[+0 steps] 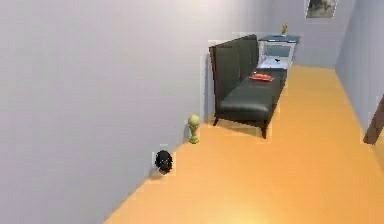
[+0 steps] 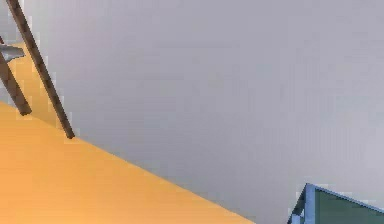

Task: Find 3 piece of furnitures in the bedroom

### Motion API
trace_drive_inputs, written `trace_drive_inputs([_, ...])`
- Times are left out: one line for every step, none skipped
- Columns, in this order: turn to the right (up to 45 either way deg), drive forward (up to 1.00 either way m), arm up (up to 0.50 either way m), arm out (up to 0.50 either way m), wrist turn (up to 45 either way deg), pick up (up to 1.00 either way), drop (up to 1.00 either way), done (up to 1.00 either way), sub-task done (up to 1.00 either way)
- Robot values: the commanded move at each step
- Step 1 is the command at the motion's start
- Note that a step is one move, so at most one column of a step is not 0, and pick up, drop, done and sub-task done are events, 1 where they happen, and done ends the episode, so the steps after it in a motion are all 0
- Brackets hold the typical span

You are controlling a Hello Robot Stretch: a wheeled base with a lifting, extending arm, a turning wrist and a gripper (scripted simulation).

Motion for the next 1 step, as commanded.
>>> trace_drive_inputs([0.0,0.05,0.0,0.0,0.0,0.0,0.0,0.0,0.0])
